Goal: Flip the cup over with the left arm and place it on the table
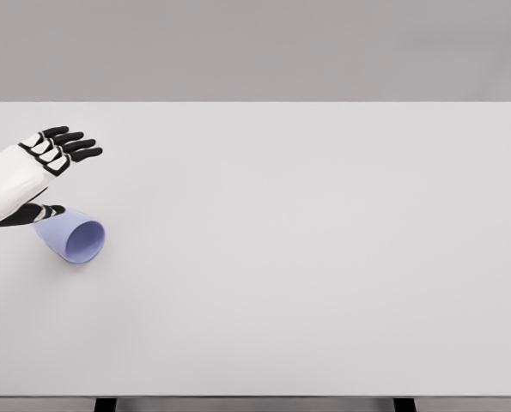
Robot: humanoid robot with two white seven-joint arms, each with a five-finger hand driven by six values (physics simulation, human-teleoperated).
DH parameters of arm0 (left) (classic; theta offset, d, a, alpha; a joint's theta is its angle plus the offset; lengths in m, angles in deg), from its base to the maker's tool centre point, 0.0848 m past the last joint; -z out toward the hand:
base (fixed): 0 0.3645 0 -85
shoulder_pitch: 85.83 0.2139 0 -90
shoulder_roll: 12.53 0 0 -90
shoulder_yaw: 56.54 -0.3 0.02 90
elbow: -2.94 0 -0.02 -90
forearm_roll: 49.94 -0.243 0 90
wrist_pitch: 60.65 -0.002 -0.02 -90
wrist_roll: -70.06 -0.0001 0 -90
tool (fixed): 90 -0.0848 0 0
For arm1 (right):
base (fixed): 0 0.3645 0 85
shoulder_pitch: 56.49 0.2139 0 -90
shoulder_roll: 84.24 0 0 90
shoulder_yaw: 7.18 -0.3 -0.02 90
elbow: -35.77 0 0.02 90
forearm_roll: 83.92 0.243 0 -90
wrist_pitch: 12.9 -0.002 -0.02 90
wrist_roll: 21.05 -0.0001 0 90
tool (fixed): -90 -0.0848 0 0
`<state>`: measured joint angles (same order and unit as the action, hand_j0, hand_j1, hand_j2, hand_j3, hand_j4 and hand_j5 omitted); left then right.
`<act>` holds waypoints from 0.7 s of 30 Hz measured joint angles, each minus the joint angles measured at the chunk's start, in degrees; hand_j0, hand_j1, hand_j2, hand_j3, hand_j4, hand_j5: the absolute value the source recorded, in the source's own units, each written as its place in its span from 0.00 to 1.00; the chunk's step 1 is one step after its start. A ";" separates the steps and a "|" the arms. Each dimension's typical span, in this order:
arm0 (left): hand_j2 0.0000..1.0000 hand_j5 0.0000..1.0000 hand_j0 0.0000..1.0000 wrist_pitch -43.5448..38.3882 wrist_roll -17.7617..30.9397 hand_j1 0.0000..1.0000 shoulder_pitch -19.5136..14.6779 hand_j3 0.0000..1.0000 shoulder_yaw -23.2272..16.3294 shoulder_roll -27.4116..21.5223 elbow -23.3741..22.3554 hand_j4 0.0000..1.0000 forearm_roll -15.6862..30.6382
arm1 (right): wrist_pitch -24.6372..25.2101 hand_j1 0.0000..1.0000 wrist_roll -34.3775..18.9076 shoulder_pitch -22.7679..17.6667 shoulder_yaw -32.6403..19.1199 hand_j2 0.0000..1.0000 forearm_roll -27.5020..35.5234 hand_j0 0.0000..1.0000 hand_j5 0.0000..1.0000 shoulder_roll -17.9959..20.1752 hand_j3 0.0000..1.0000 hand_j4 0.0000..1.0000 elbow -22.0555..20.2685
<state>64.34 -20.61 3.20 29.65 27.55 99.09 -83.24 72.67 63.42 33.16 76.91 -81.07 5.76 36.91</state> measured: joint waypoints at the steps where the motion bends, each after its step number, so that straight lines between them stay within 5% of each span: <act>1: 1.00 1.00 1.00 0.00 0.00 1.00 0.00 1.00 -0.02 0.00 0.05 1.00 -0.04 | 0.04 1.00 0.00 0.00 0.16 1.00 -0.02 1.00 1.00 0.00 1.00 1.00 0.07; 13: 1.00 1.00 1.00 0.00 -0.09 1.00 0.26 1.00 0.17 -0.36 -0.08 1.00 -1.85 | 0.21 1.00 0.00 -0.09 0.04 1.00 -0.05 1.00 1.00 0.00 1.00 1.00 0.35; 18: 1.00 1.00 1.00 0.00 -0.09 1.00 -0.35 1.00 4.11 -0.31 -0.61 1.00 -1.76 | 0.21 1.00 0.00 -0.09 0.03 1.00 -0.05 1.00 1.00 0.00 1.00 1.00 0.35; 21: 1.00 1.00 1.00 0.01 6.96 1.00 -2.37 1.00 6.44 -1.66 -1.26 1.00 3.11 | 0.21 1.00 0.00 -0.09 0.02 1.00 -0.05 1.00 1.00 0.00 1.00 1.00 0.36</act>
<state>64.35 -13.65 0.83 36.08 25.88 97.83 -80.13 72.89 63.42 33.07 76.93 -81.12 5.76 37.27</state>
